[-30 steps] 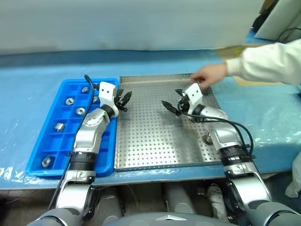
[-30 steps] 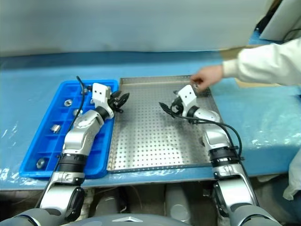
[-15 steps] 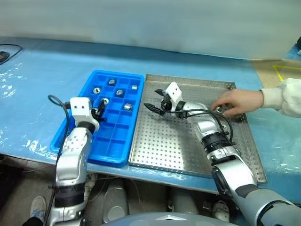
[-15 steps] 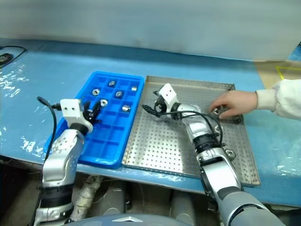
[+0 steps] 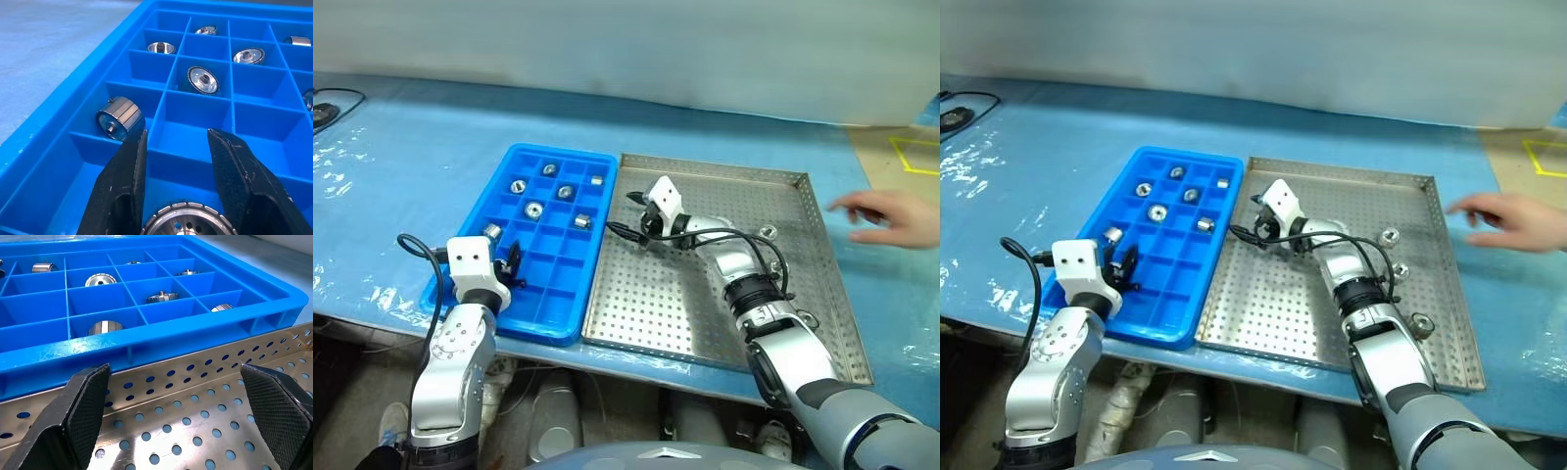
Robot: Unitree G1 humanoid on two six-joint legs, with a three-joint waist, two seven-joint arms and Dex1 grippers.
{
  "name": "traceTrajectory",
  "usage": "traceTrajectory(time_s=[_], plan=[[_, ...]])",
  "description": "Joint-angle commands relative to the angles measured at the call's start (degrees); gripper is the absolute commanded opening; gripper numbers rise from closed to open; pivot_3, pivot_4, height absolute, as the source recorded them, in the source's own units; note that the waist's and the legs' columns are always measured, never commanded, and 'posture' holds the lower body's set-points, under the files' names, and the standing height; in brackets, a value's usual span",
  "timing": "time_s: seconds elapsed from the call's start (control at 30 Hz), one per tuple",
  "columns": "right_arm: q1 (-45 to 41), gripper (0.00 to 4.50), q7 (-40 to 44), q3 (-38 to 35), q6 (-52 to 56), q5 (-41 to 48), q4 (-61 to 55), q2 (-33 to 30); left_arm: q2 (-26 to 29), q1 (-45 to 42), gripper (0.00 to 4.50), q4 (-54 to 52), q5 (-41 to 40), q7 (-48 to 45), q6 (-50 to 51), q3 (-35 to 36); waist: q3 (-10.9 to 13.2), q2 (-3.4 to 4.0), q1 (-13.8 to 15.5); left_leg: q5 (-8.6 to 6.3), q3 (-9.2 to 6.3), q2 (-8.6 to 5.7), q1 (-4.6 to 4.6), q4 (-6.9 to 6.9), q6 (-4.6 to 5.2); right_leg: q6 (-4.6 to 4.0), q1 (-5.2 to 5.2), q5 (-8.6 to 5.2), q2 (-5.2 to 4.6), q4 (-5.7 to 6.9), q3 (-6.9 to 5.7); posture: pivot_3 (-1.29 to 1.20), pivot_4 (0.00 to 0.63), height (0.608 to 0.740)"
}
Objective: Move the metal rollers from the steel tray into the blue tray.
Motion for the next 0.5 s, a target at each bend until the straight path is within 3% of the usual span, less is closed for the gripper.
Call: traceTrajectory(time_s=[0.03,0.2,0.33,0.5], plan=[[-0.2,4.5,0.1,-0.8,-1.1,0.2,-1.3,-0.3,0.4,-0.4,2.63,0.0,-0.6,-1.0,1.0,-1.1,0.0,0.0,0.0,0.01,0.0,0.0,-0.01,0.0,0.0,0.0,-0.01,0.0,0.01,0.0,0.0,0.09,0.15,0.74],[0.6,4.5,-1.2,-1.8,-0.7,0.3,-2.6,-1.6,2.5,-7.0,4.16,5.2,-2.5,-5.8,-1.2,-1.6,0.0,0.01,0.0,0.06,0.0,0.0,0.01,0.0,-0.05,0.0,-0.03,0.0,0.01,0.1,0.01,0.01,0.15,0.74],[2.5,4.5,-3.1,-4.0,1.0,1.3,-7.1,-4.1,5.9,-16.9,4.16,13.3,-5.1,-15.9,-5.7,-3.9,0.0,0.01,0.5,0.16,0.0,-0.11,0.01,0.06,-0.06,0.0,-0.14,0.0,-0.03,0.35,0.07,-0.1,0.15,0.74],[6.8,4.5,-7.3,-8.6,5.1,1.7,-14.8,-9.2,6.1,-28.0,4.16,27.7,-4.5,-24.5,-12.6,-8.0,0.0,0.0,-0.9,0.3,0.07,-0.31,0.01,0.19,0.0,0.0,-0.36,0.0,-0.05,0.82,0.3,-0.26,0.15,0.74]])
